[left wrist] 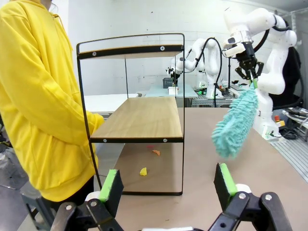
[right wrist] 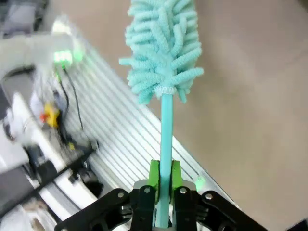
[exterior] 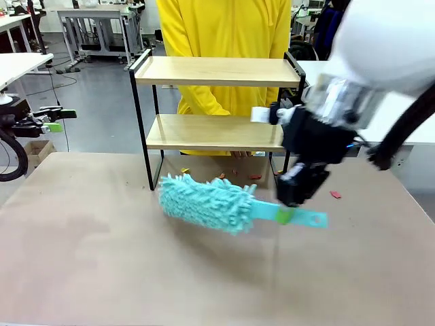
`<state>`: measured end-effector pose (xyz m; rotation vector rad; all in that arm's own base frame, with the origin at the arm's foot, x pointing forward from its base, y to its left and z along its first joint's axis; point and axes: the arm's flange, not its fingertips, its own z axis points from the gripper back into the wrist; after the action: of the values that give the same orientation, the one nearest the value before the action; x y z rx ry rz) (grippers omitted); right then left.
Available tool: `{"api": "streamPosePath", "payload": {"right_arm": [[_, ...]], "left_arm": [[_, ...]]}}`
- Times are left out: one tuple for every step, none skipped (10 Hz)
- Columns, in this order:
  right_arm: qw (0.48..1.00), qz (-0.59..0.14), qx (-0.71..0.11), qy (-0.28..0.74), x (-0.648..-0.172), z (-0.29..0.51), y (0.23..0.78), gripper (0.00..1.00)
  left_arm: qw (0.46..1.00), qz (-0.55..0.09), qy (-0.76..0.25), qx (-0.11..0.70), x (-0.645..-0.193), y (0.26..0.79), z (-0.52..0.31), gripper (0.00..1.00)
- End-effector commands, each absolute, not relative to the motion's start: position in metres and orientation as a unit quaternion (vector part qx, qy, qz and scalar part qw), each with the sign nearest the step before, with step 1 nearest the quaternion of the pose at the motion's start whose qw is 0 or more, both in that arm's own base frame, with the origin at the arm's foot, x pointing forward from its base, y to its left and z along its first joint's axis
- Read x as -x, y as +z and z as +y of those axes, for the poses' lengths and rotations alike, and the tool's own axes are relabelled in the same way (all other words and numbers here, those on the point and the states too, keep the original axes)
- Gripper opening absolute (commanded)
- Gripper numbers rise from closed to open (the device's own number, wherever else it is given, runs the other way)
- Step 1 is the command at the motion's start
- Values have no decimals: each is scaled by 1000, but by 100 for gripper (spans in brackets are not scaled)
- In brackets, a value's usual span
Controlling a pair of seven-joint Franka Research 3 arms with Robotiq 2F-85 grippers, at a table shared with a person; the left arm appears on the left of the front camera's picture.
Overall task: Clean the shelf.
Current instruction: Clean the specific section of the Shelf indicated by the human with the Duster.
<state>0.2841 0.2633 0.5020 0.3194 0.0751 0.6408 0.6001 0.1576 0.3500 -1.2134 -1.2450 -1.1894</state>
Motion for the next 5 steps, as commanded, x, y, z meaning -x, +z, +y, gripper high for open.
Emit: {"api": "streamPosePath", "payload": {"right_arm": [[957, -14, -133, 259, -294, 307, 482, 13], [957, -9, -139, 254, -299, 322, 472, 13], [961, -26, -184, 206, -304, 331, 469, 13], [952, -2, -147, 269, -290, 308, 478, 13], [952, -2, -147, 269, -290, 308, 478, 13]], "left_arm": [[492, -517, -492, 498, -598, 353, 158, 100], [492, -517, -492, 498, -598, 353, 158, 100], [492, -517, -492, 498, -598, 353, 158, 100], [492, -517, -492, 498, -598, 353, 158, 100], [492, -517, -492, 498, -598, 353, 158, 100]]}}
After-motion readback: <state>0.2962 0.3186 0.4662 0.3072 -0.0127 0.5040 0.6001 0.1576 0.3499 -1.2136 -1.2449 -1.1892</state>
